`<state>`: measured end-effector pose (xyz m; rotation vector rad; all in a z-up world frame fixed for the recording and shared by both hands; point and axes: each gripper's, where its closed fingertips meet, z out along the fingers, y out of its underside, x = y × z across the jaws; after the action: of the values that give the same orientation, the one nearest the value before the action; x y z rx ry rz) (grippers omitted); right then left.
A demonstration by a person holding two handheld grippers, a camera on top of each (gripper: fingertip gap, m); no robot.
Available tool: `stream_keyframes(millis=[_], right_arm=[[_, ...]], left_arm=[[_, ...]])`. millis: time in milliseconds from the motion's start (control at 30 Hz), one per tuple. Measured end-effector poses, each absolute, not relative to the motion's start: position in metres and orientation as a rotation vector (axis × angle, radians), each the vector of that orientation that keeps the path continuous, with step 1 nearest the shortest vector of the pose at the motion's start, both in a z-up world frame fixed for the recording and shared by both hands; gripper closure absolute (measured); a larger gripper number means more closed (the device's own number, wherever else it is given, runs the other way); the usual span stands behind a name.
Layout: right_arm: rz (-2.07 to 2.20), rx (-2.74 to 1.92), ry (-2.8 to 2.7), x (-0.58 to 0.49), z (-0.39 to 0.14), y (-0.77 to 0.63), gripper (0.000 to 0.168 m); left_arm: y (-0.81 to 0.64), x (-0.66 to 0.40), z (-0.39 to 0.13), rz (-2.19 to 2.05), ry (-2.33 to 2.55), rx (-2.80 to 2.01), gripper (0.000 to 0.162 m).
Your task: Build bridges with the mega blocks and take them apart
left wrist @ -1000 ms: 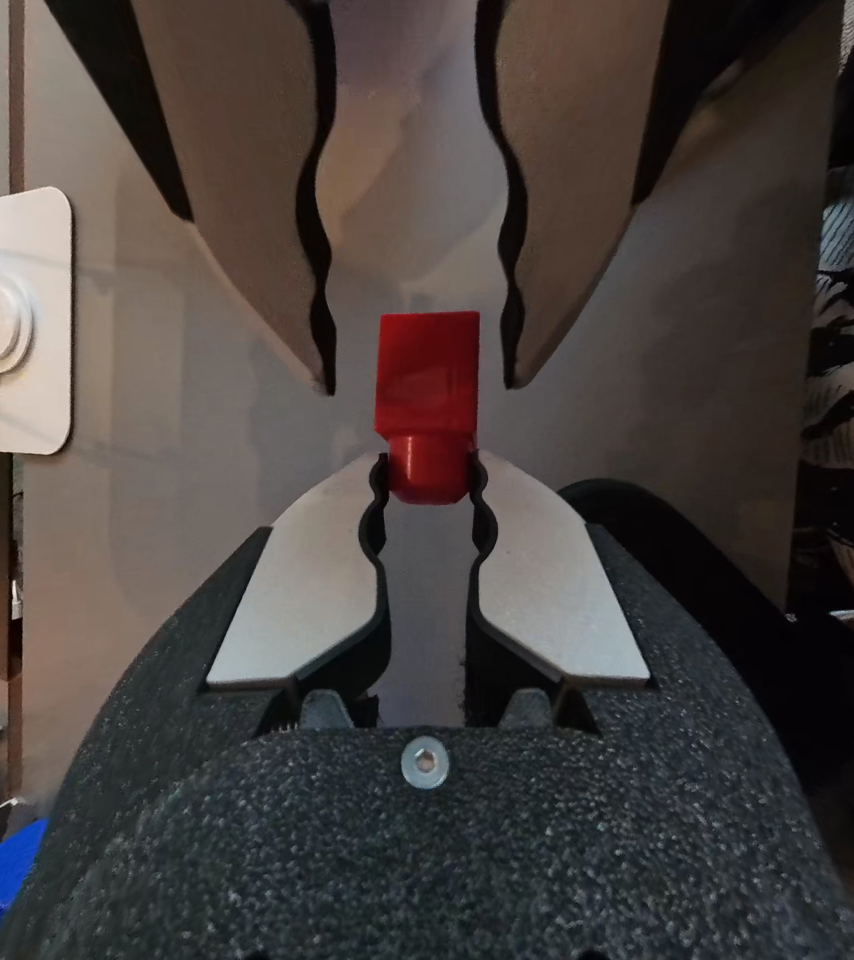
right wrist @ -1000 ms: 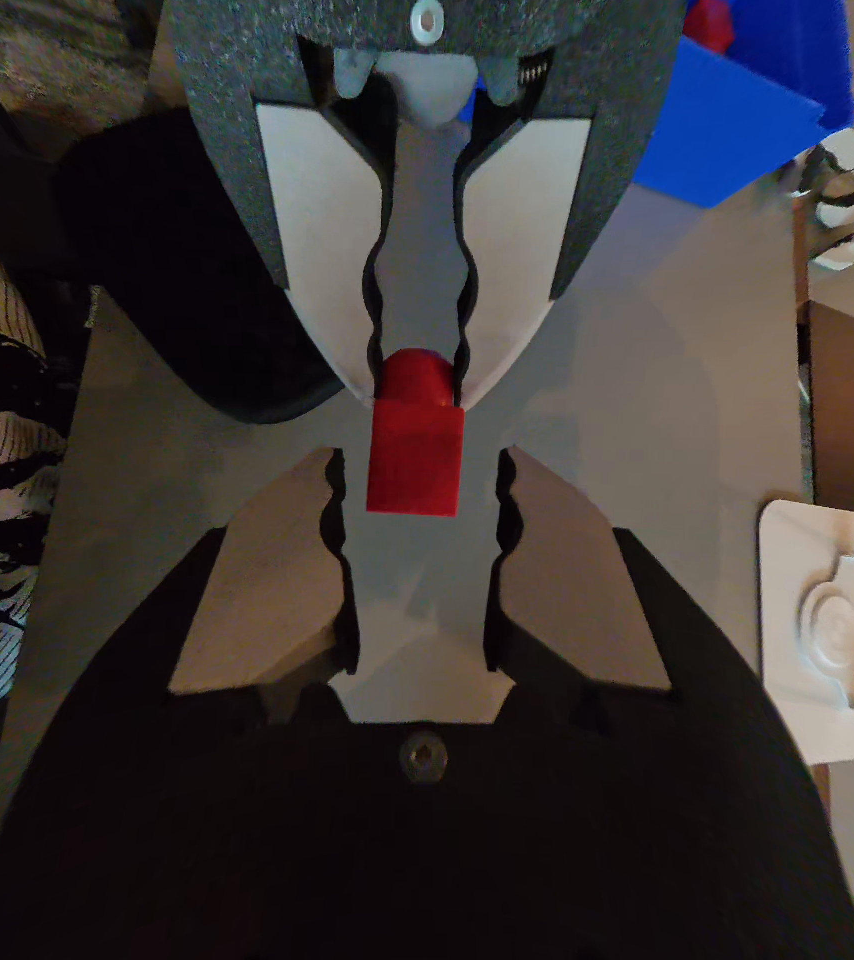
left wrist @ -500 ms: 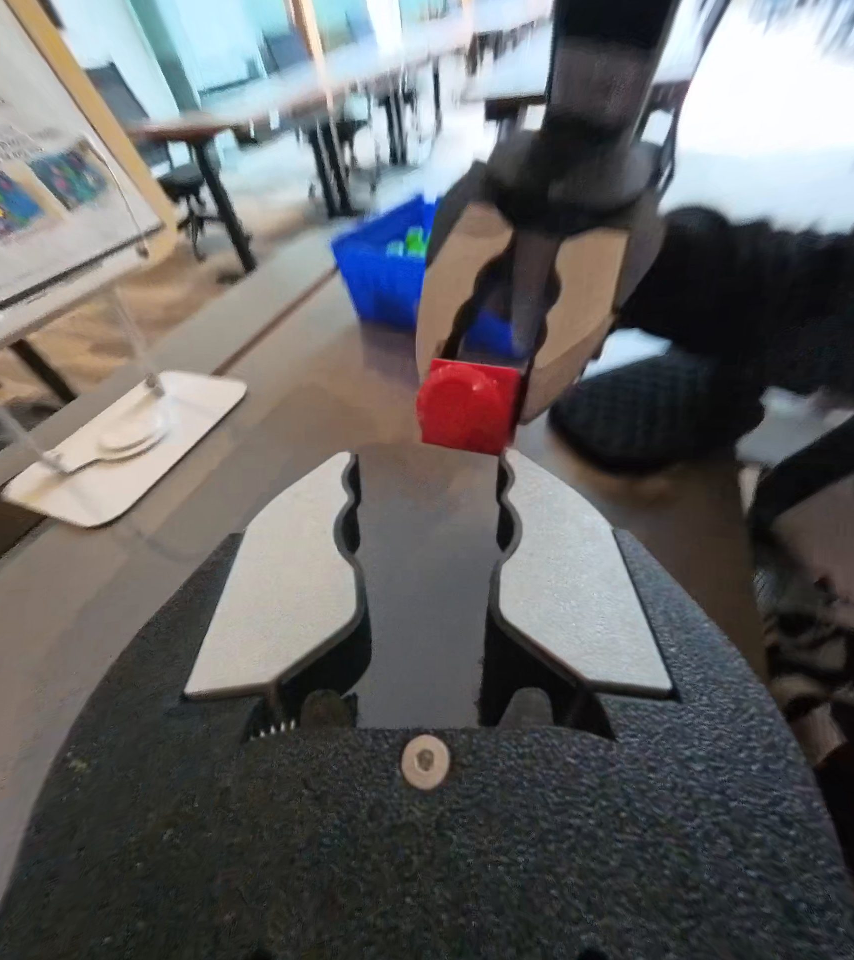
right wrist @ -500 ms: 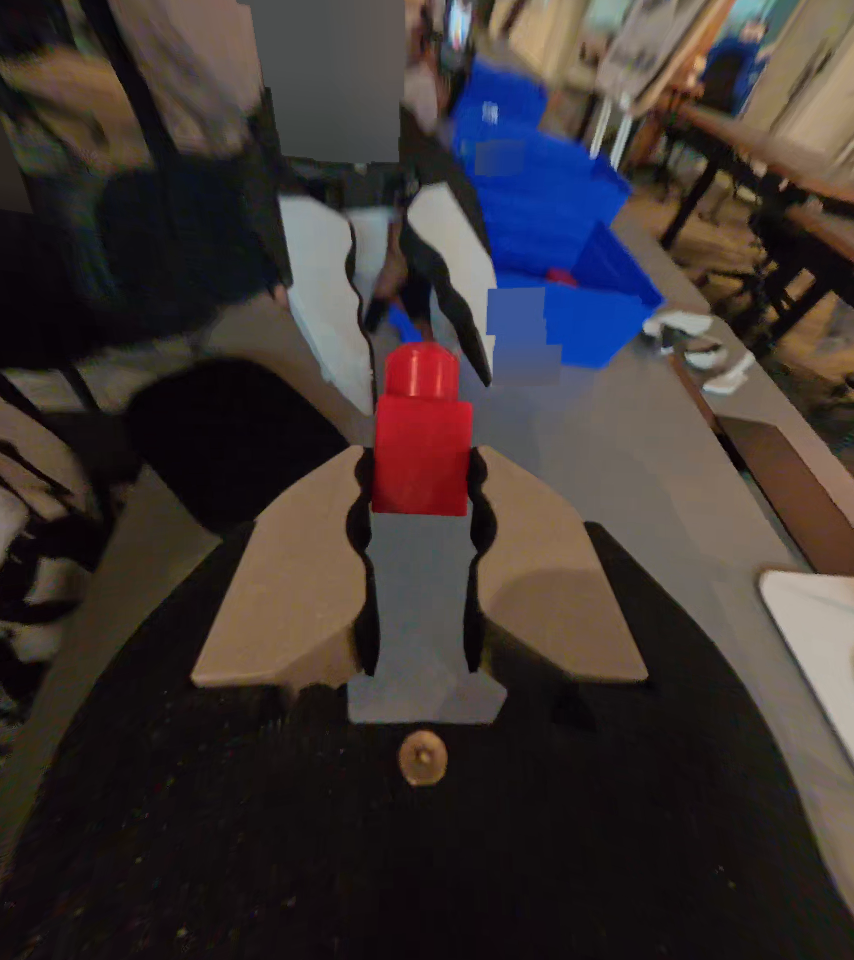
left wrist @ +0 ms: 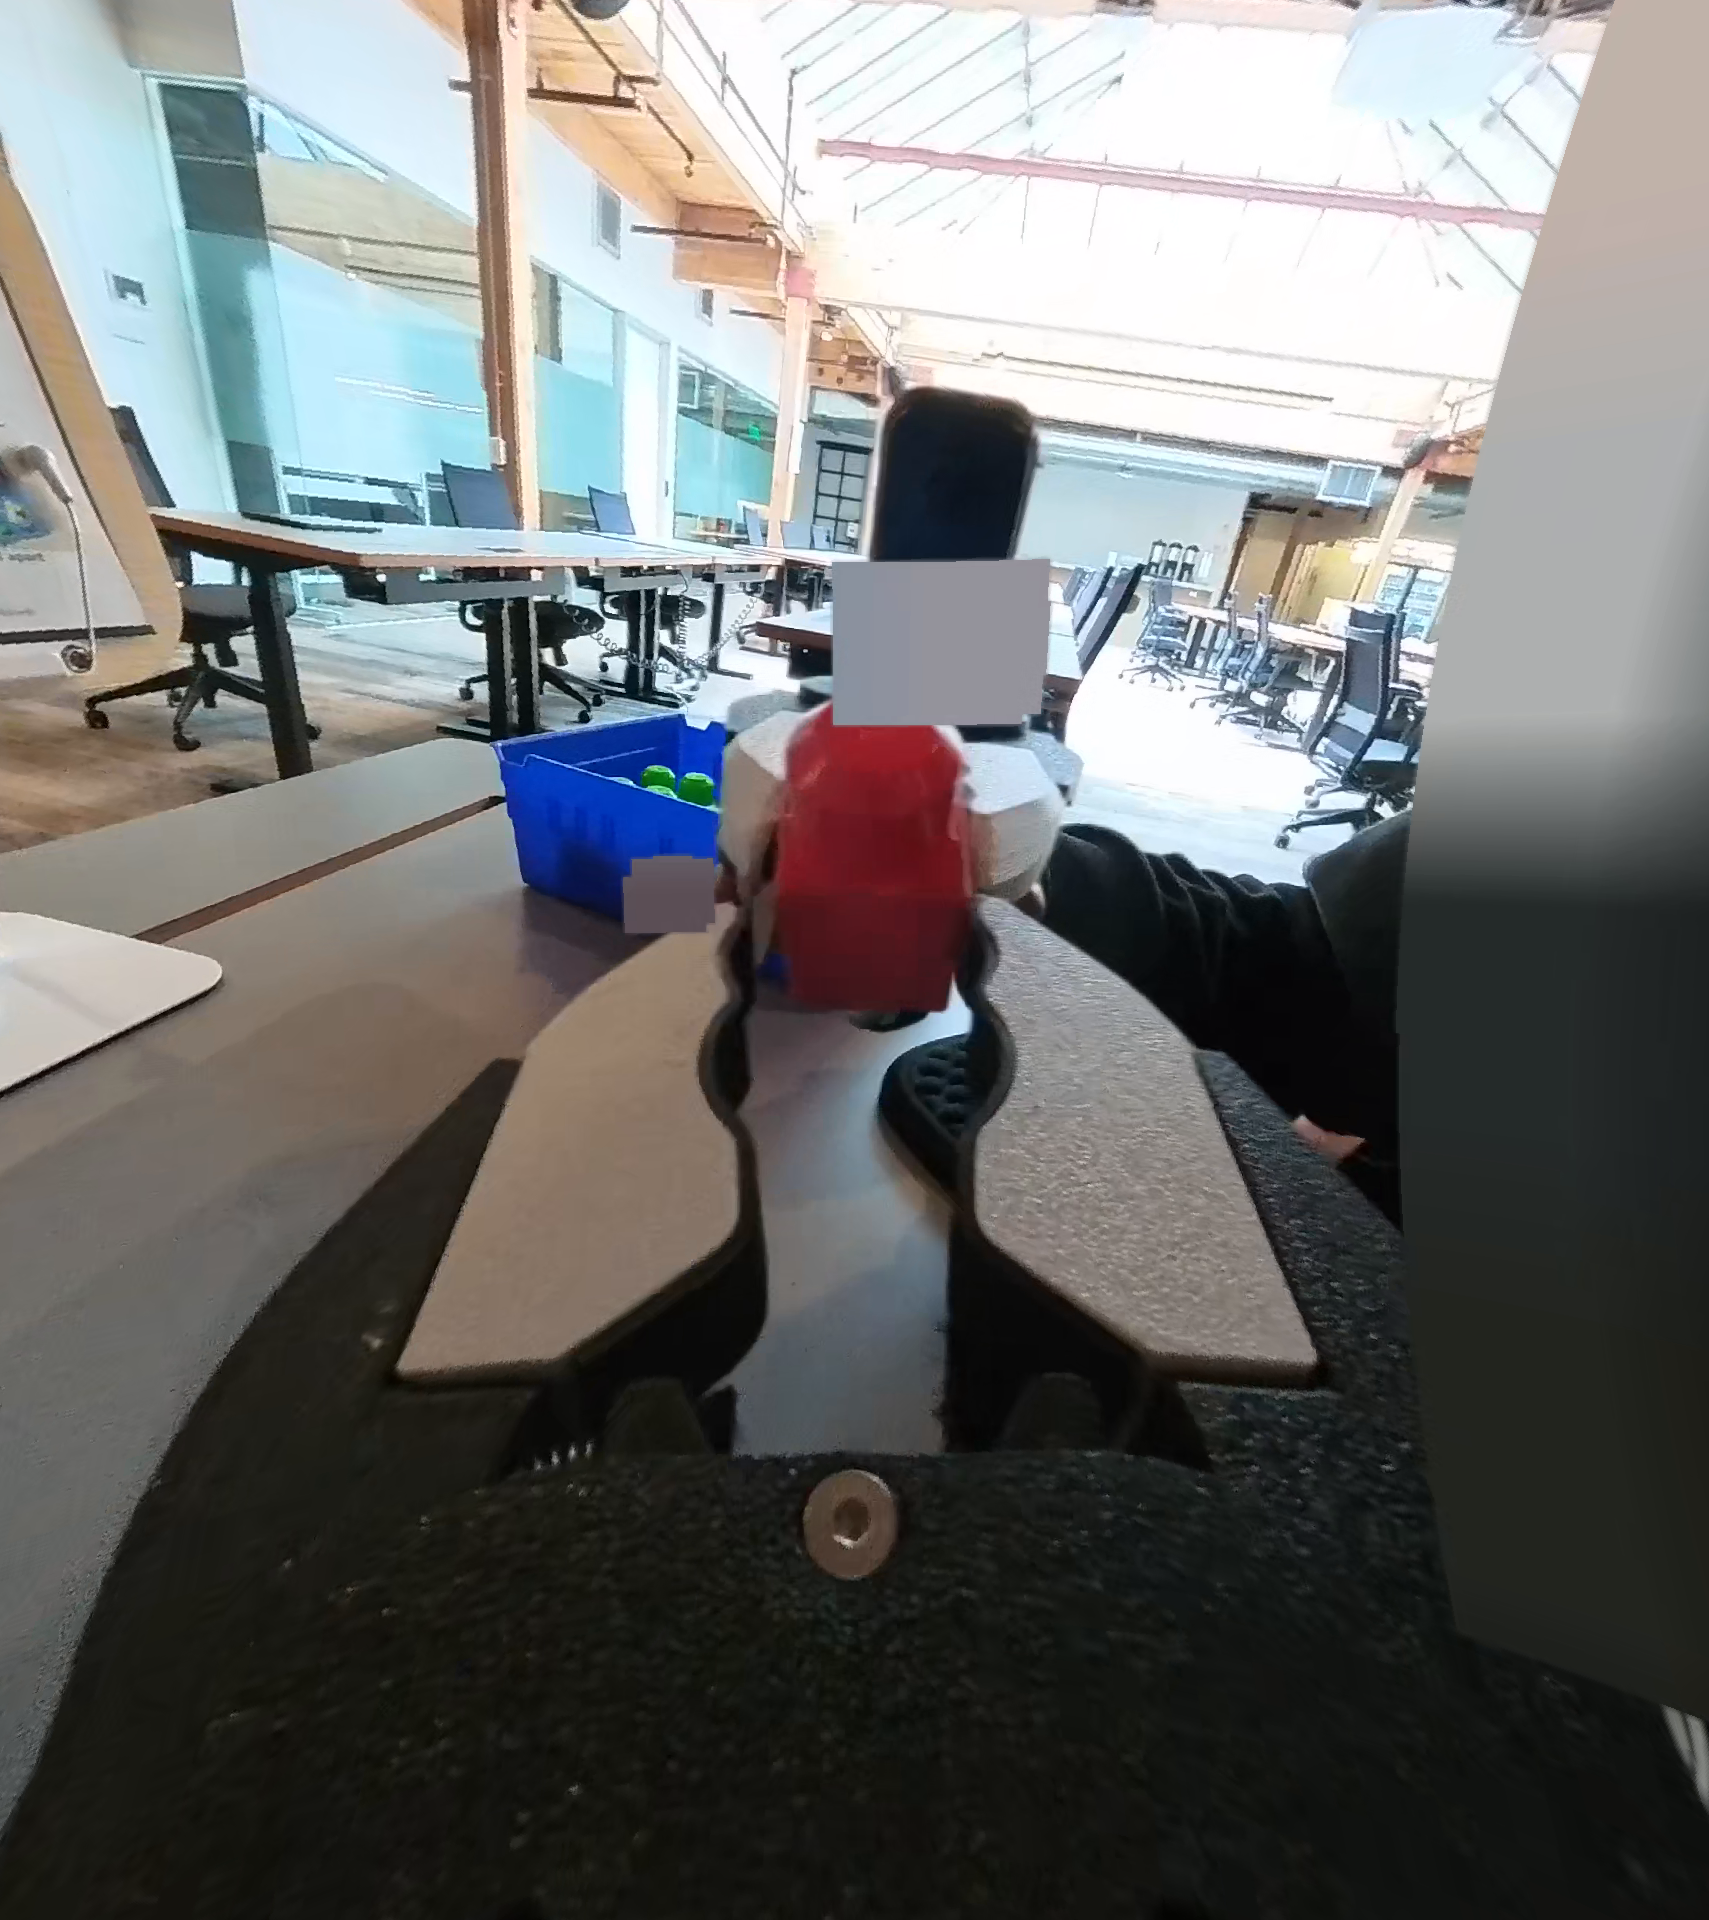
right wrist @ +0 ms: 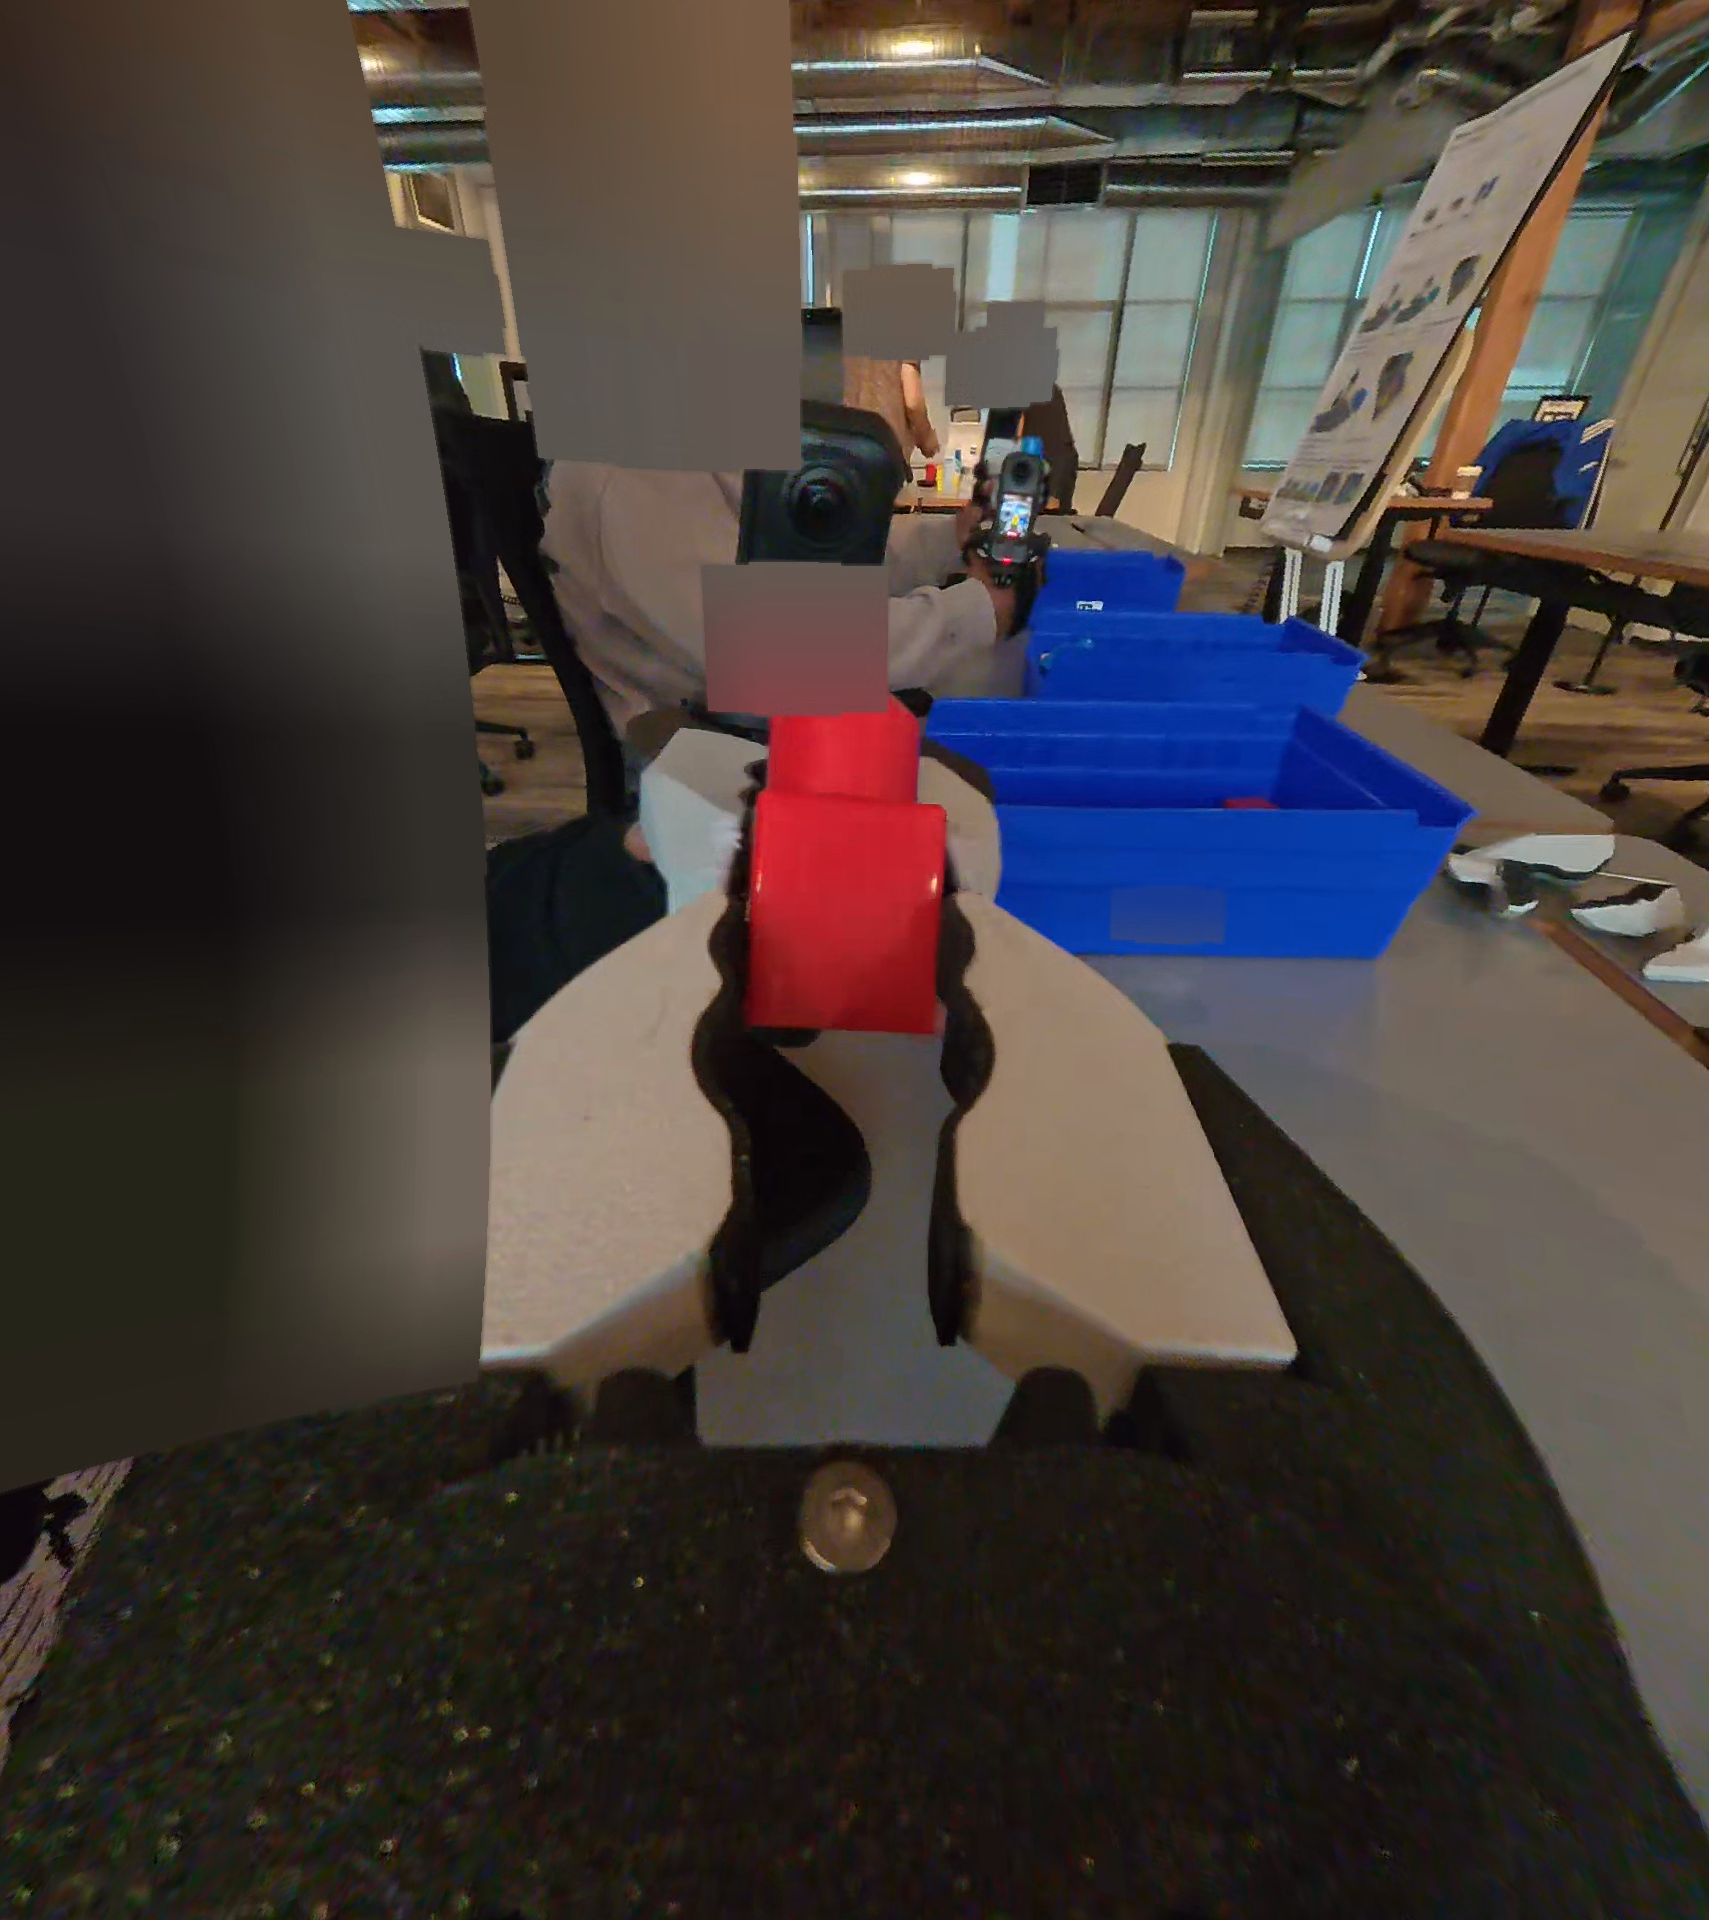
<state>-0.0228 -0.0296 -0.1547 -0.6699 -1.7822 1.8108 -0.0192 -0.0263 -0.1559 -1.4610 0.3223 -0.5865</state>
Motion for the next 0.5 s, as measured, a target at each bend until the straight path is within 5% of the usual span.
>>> stream_keyframes(millis=[267, 500], right_arm=[[1.603, -0.762, -2.094, -0.014, -0.184, -0.024, 0.121], [0.870, -0.767, -2.594, -0.006, -0.208, -0.012, 0.118]], left_arm=[[-0.030, -0.019, -0.187, -0.444, 0.464, -1.678, 0.129], [-0.031, -0.017, -0.236, -0.295, 0.632, -1.991, 0.129]])
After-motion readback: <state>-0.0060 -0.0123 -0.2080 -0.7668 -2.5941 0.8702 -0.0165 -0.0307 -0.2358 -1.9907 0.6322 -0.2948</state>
